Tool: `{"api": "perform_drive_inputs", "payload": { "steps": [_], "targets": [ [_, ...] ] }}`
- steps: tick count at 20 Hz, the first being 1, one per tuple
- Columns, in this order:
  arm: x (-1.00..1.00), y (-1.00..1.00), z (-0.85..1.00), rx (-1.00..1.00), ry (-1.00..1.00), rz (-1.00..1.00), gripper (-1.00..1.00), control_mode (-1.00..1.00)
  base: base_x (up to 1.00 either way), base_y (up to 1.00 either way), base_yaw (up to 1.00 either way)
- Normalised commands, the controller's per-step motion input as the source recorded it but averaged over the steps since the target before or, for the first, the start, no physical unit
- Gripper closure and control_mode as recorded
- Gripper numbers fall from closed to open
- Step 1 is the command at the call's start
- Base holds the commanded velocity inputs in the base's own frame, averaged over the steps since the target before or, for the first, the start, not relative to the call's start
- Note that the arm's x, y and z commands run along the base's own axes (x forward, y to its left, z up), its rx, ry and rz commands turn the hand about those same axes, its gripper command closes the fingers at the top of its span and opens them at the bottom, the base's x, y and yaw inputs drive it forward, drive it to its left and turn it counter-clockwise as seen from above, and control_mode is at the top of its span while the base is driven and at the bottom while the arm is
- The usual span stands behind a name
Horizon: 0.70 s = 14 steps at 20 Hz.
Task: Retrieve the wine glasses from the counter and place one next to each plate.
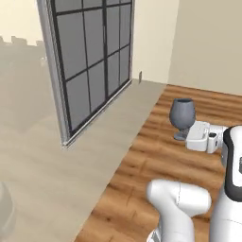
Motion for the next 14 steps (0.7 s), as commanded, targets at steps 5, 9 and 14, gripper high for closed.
{"api": "perform_drive_inputs", "payload": {
  "steps": [5,9,14],
  "targets": [
    [0.0,0.0,0.0,0.0,0.0,0.0,1.0,1.0,0.0,0.0,-1.0],
    [0.0,0.0,0.0,0.0,0.0,0.0,1.0,1.0,0.14,0.13,-0.95],
    [0.0,0.0,0.0,0.0,0.0,0.0,1.0,1.0,1.0,0.8,-0.49]
  ]
}}
